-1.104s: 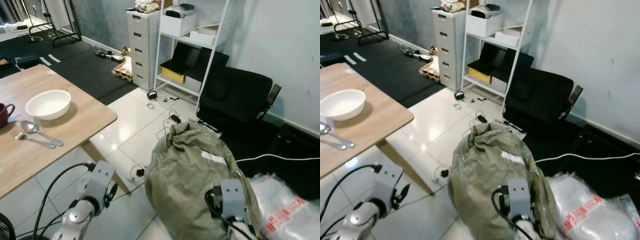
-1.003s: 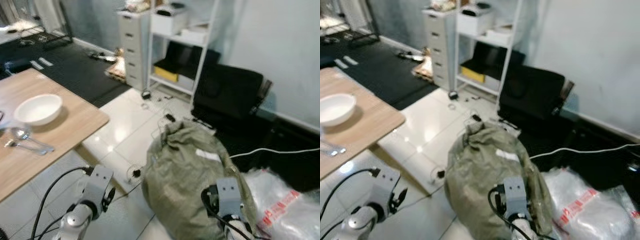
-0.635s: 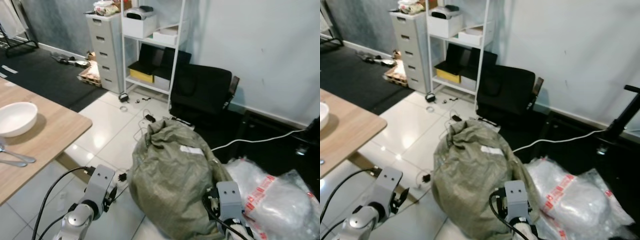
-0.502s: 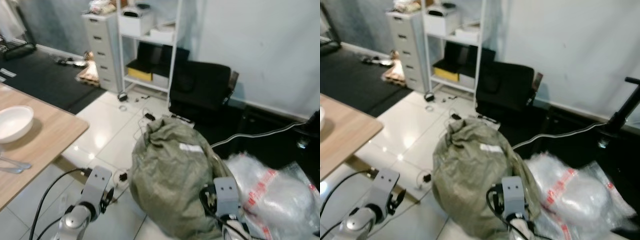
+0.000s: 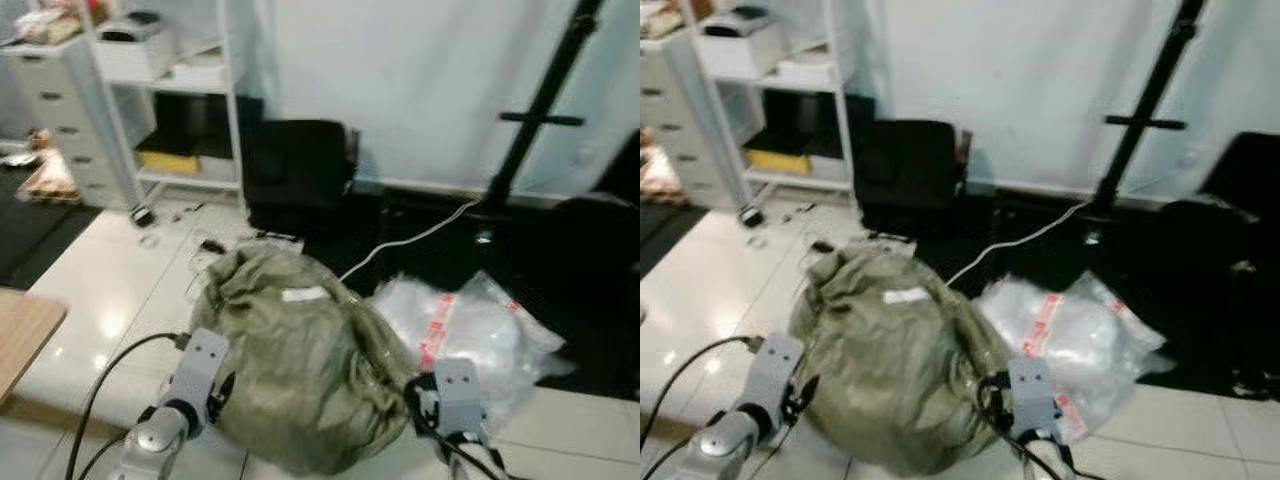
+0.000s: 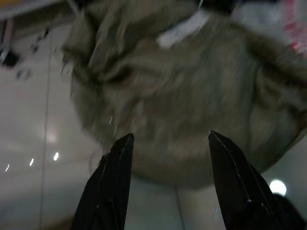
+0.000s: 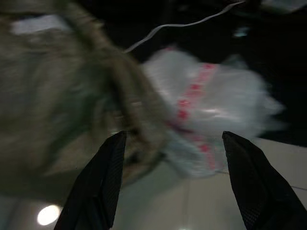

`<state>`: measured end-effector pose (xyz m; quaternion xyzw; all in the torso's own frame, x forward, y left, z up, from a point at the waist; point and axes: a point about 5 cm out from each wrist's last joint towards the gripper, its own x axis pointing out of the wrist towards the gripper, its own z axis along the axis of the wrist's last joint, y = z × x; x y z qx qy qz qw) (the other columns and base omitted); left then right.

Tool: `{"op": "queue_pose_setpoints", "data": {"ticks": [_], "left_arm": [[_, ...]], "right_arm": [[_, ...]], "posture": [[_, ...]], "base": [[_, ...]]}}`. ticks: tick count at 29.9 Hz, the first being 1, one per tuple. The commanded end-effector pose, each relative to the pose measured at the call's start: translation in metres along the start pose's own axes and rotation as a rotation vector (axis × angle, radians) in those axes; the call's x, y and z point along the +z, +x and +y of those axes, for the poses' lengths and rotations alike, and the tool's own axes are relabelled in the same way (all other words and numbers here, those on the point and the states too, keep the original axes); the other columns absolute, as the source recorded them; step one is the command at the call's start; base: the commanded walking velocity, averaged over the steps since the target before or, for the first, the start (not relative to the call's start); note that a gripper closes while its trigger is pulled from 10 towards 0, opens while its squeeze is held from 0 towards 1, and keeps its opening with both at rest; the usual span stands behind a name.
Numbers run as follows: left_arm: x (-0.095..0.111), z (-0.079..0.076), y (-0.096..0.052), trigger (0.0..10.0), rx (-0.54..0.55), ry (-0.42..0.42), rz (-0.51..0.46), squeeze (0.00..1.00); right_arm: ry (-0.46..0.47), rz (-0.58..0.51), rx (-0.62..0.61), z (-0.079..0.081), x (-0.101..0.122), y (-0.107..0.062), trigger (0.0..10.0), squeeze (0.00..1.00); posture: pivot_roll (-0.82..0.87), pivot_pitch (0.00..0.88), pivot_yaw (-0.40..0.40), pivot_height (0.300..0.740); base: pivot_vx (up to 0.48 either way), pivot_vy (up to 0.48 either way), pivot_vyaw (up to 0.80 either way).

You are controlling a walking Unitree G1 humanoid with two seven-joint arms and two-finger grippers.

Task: Setting the table

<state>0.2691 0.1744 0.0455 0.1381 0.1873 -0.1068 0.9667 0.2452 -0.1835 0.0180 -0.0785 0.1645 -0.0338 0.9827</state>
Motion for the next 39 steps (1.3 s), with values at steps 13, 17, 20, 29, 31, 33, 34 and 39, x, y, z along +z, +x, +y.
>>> {"op": "queue_pose_setpoints", "data": {"ticks": [13, 17, 20, 29, 31, 33, 34, 39], "left_arm": [[-0.0129, -0.0005, -0.0037, 10.0, -0.009, -0.004, 0.048, 0.00], [-0.0128, -0.0007, -0.0038, 10.0, -0.011, -0.004, 0.047, 0.00], [-0.0126, -0.0009, -0.0037, 10.0, -0.013, -0.005, 0.046, 0.00], [-0.0109, -0.0019, -0.0029, 10.0, -0.022, -0.008, 0.042, 0.00], [-0.0105, -0.0022, -0.0027, 10.0, -0.025, -0.011, 0.041, 0.00], [-0.0101, -0.0026, -0.0025, 10.0, -0.029, -0.013, 0.041, 0.00], [-0.0098, -0.0030, -0.0024, 10.0, -0.033, -0.016, 0.039, 0.00], [-0.0074, -0.0046, -0.0025, 10.0, -0.048, -0.026, 0.024, 0.00]], "right_arm": [[0.014, 0.020, 0.012, 0.0064, -0.0058, -0.0038, 10.0, 0.00], [0.014, 0.019, 0.011, 0.0065, -0.0057, -0.0040, 10.0, 0.00], [0.014, 0.019, 0.011, 0.0068, -0.0057, -0.0043, 10.0, 0.00], [0.015, 0.019, 0.010, 0.0070, -0.0056, -0.0048, 10.0, 0.00], [0.015, 0.019, 0.010, 0.0071, -0.0057, -0.0049, 10.0, 0.00], [0.015, 0.019, 0.009, 0.0072, -0.0056, -0.0049, 10.0, 0.00], [0.015, 0.019, 0.009, 0.0072, -0.0056, -0.0049, 10.0, 0.00], [0.015, 0.019, 0.009, 0.0071, -0.0056, -0.0051, 10.0, 0.00]], "posture": [[-0.02, 0.000, 0.105, 0.740], [-0.02, 0.000, 0.105, 0.740], [-0.02, 0.000, 0.105, 0.740], [-0.02, 0.000, 0.107, 0.740], [-0.02, 0.000, 0.108, 0.740], [-0.02, 0.000, 0.108, 0.740], [-0.02, 0.000, 0.108, 0.740], [-0.02, 0.000, 0.107, 0.740]], "base": [[0.000, 0.000, -0.80], [0.000, 0.000, -0.80], [0.000, 0.000, -0.80], [0.000, 0.000, -0.80], [0.000, 0.000, -0.80], [0.000, 0.000, -0.80], [0.000, 0.000, -0.80], [0.000, 0.000, -0.80]]}}
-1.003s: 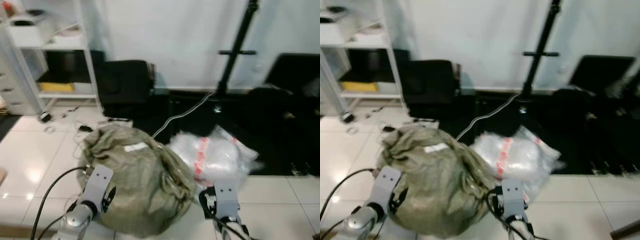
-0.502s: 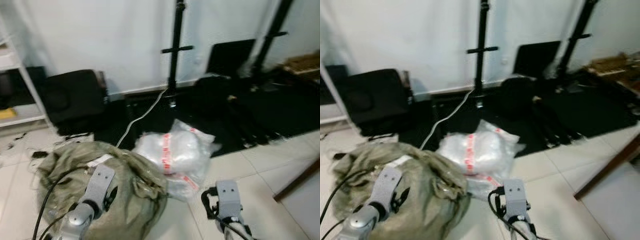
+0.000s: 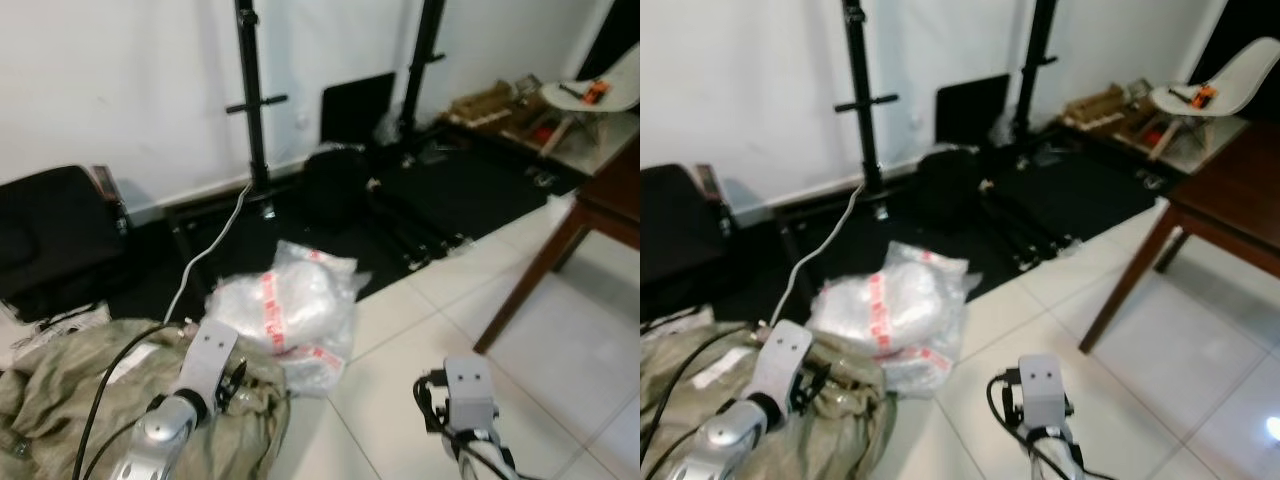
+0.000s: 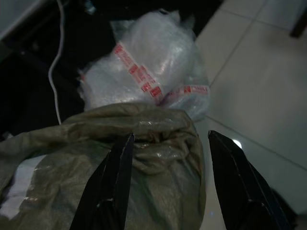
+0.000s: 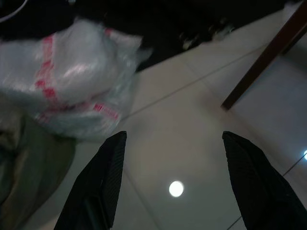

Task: Setting the table

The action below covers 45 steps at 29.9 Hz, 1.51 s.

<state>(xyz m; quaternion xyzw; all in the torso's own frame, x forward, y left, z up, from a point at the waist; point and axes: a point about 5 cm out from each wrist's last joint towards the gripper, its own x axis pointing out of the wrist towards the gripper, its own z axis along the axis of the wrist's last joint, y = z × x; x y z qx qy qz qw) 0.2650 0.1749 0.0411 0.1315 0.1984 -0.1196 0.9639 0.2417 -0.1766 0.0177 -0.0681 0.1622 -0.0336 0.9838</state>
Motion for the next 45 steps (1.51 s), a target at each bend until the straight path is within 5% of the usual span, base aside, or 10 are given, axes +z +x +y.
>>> {"op": "queue_pose_setpoints", "data": {"ticks": [1, 31, 45], "left_arm": [[-0.001, -0.003, 0.000, 10.0, -0.023, -0.019, 0.002, 0.00], [0.003, -0.009, 0.000, 10.0, -0.074, -0.034, -0.019, 0.00], [0.030, -0.012, 0.000, 10.0, -0.095, -0.130, -0.149, 0.00]], "right_arm": [[-0.005, 0.023, 0.006, 0.000, -0.005, -0.001, 10.0, 0.00], [-0.008, 0.022, 0.006, 0.000, -0.005, -0.001, 10.0, 0.00], [-0.006, 0.013, 0.004, -0.001, -0.002, 0.000, 10.0, 0.00]], "posture": [[-0.02, 0.000, 0.107, 0.740], [-0.03, 0.000, 0.107, 0.740], [-0.03, 0.000, 0.107, 0.740]], "base": [[0.000, 0.000, -0.80], [0.000, 0.000, -0.80], [0.000, 0.000, -0.80]]}}
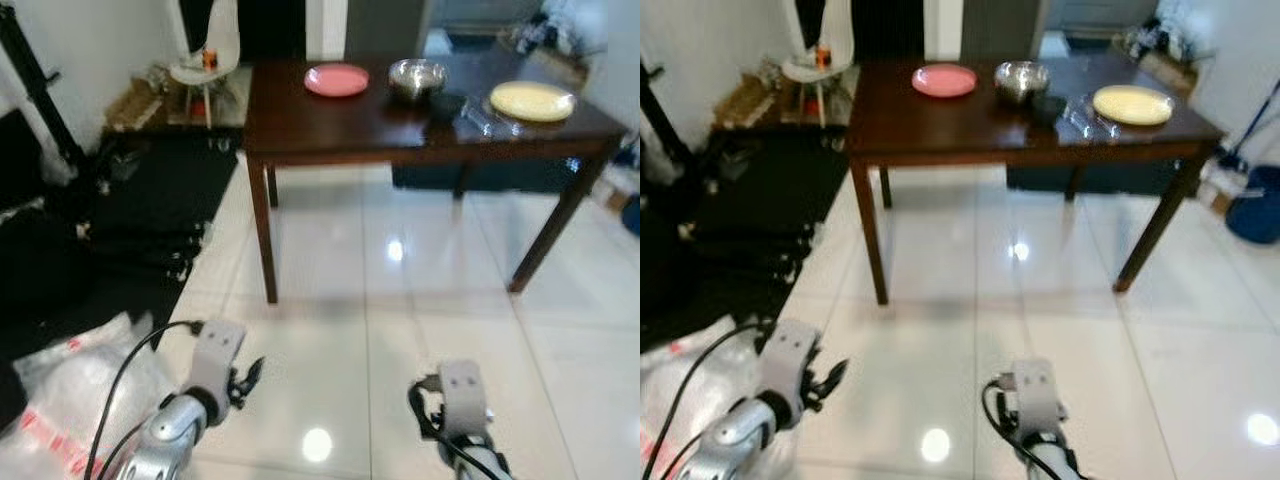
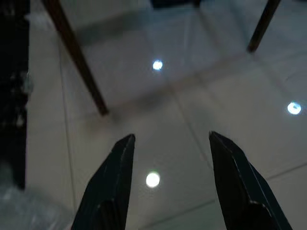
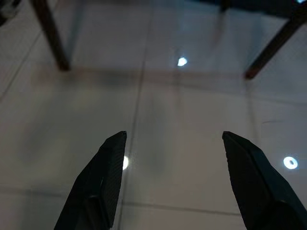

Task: Setting the table

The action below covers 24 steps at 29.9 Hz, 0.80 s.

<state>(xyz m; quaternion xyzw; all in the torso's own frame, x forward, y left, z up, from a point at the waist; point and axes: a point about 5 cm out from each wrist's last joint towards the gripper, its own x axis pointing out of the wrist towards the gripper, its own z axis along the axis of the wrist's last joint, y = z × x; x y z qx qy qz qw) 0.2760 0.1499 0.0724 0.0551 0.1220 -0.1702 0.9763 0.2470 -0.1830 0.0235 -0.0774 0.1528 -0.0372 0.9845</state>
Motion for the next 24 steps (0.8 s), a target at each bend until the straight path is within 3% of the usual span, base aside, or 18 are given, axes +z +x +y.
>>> {"op": "queue_pose_setpoints", "data": {"ticks": [1, 6, 11, 12, 13, 14, 15, 16, 19, 24], "left_arm": [[-0.005, 0.003, -0.003, 10.0, 0.017, -0.032, 0.019, 0.00], [0.016, 0.000, 0.001, 10.0, 0.027, -0.088, -0.061, 0.00], [0.034, -0.001, 0.004, 10.0, 0.058, -0.101, -0.119, 0.00], [0.041, 0.000, 0.004, 10.0, 0.084, -0.096, -0.142, 0.00], [0.049, 0.009, 0.003, 10.0, 0.181, -0.089, -0.165, 0.00], [0.051, 0.013, 0.002, 10.0, 0.224, -0.091, -0.172, 0.00], [0.051, 0.013, 0.002, 10.0, 0.224, -0.091, -0.172, 0.00], [0.050, 0.020, -0.002, 10.0, 0.277, -0.086, -0.167, 0.00], [0.043, 0.031, -0.012, 10.0, 0.369, -0.067, -0.154, 0.00], [0.028, 0.039, -0.030, 10.0, 0.480, -0.045, -0.111, 0.00]], "right_arm": [[0.011, 0.030, 0.015, 0.006, -0.007, -0.004, 10.0, 0.00], [0.017, 0.014, 0.014, 0.006, -0.003, -0.003, 10.0, 0.00], [0.023, -0.060, 0.011, 0.006, 0.017, 0.000, 10.0, 0.00], [0.031, -0.109, 0.011, 0.006, 0.031, 0.004, 10.0, 0.00], [0.058, -0.229, 0.044, 0.010, 0.068, 0.014, 10.0, 0.00], [0.066, -0.273, 0.065, 0.013, 0.083, 0.018, 10.0, 0.00], [0.066, -0.273, 0.065, 0.013, 0.083, 0.018, 10.0, 0.00], [0.065, -0.323, 0.115, 0.022, 0.102, 0.023, 10.0, 0.00], [0.058, -0.390, 0.212, 0.040, 0.130, 0.030, 10.0, 0.00], [0.059, -0.376, 0.278, 0.051, 0.134, 0.034, 10.0, 0.00]], "posture": [[-0.03, 0.000, 0.107, 0.740], [-0.03, 0.000, 0.106, 0.740], [-0.03, 0.000, 0.105, 0.740], [-0.03, 0.000, 0.103, 0.740], [-0.02, 0.000, 0.088, 0.740], [-0.02, 0.000, 0.088, 0.740], [-0.02, 0.000, 0.088, 0.740], [0.00, 0.000, 0.060, 0.740], [0.03, 0.000, 0.026, 0.740], [0.09, 0.000, -0.035, 0.740]], "base": [[0.000, 0.000, -0.80], [0.000, 0.000, -0.80], [0.000, 0.000, -0.80], [0.000, 0.000, -0.80], [0.000, 0.000, 0.00], [0.000, 0.000, 0.00], [0.000, 0.000, 0.00], [0.000, 0.000, 0.00], [0.000, 0.000, 0.00], [0.000, 0.000, 0.00]]}}
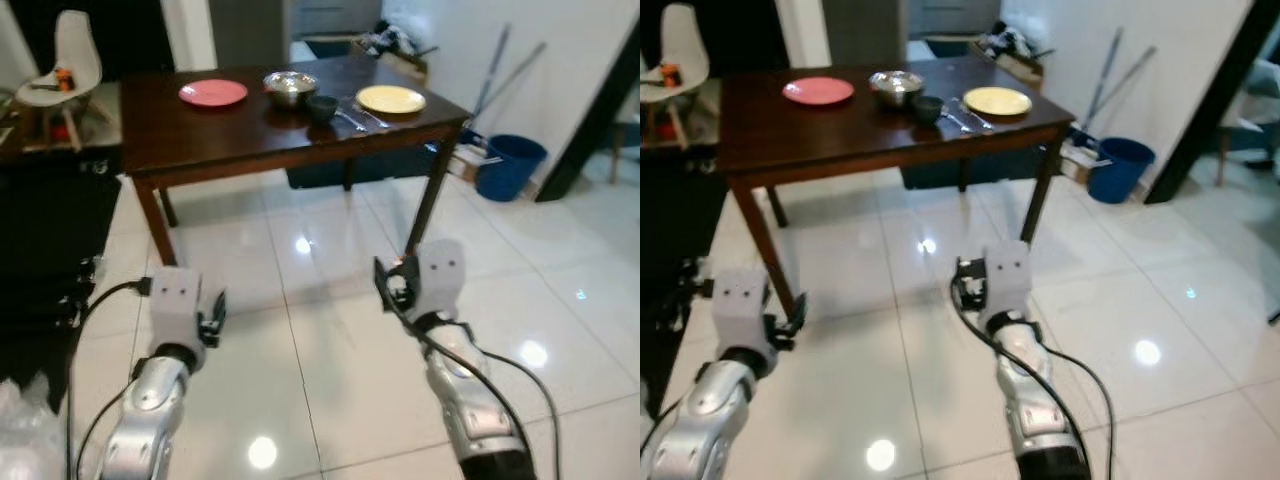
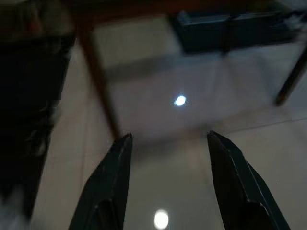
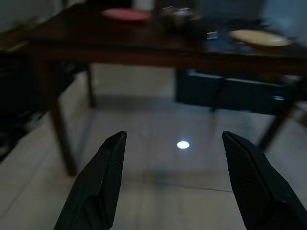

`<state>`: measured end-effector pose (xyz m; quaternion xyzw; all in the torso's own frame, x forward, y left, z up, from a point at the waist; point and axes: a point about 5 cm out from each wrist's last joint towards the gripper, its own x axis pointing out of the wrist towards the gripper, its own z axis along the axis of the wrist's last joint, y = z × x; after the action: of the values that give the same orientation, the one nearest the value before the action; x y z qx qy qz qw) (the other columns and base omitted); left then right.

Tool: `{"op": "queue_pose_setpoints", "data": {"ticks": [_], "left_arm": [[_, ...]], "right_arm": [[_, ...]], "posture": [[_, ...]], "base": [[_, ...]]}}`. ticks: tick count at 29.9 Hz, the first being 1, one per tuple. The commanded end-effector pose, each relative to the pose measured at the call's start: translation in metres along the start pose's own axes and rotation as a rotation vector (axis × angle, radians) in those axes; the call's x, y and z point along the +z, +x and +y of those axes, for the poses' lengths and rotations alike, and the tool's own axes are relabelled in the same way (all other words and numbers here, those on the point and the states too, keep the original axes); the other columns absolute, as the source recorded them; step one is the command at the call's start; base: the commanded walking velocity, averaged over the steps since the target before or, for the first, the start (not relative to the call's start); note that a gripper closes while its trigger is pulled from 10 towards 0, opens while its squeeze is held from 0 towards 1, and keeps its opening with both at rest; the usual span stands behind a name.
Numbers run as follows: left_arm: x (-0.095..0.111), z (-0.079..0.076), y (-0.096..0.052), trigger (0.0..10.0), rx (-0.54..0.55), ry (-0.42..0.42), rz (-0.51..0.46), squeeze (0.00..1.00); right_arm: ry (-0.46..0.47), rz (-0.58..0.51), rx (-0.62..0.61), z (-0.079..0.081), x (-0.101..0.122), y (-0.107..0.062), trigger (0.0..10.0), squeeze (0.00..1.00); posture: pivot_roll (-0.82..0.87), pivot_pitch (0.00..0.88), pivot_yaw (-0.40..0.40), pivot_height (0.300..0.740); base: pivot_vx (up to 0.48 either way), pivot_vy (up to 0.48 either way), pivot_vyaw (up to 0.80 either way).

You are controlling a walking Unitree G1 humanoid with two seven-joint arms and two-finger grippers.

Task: Setting the table

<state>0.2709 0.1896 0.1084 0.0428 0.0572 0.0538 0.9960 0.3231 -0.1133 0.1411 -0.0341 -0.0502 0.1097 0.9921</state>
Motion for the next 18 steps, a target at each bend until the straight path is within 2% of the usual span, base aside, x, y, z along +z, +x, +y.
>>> {"op": "queue_pose_setpoints", "data": {"ticks": [1, 6, 12, 13, 18], "left_arm": [[0.003, 0.004, -0.005, 10.0, 0.045, 0.033, -0.017, 0.00], [0.018, 0.002, -0.004, 10.0, 0.046, 0.084, -0.099, 0.00], [0.040, -0.008, 0.004, 10.0, 0.040, 0.146, -0.213, 0.00], [0.054, -0.018, 0.005, 10.0, 0.028, 0.156, -0.282, 0.00], [0.063, -0.026, 0.006, 10.0, 0.025, 0.124, -0.316, 0.00]], "right_arm": [[0.015, 0.063, -0.010, -0.004, -0.014, -0.005, 10.0, 0.00], [0.021, 0.061, -0.071, -0.014, -0.017, -0.012, 10.0, 0.00], [0.021, -0.003, -0.134, -0.025, -0.005, -0.016, 10.0, 0.00], [0.024, -0.046, -0.147, -0.030, 0.005, -0.017, 10.0, 0.00], [0.014, -0.083, -0.138, -0.032, 0.015, -0.018, 10.0, 0.00]], "posture": [[0.09, 0.001, -0.031, 0.740], [0.06, 0.000, -0.002, 0.740], [0.03, 0.000, 0.019, 0.740], [0.01, 0.000, 0.028, 0.740], [0.00, 0.000, 0.034, 0.740]], "base": [[0.000, 0.000, 0.00], [0.000, 0.000, 0.00], [0.469, 0.000, 0.00], [0.480, 0.000, 0.00], [0.480, 0.000, 0.00]]}}
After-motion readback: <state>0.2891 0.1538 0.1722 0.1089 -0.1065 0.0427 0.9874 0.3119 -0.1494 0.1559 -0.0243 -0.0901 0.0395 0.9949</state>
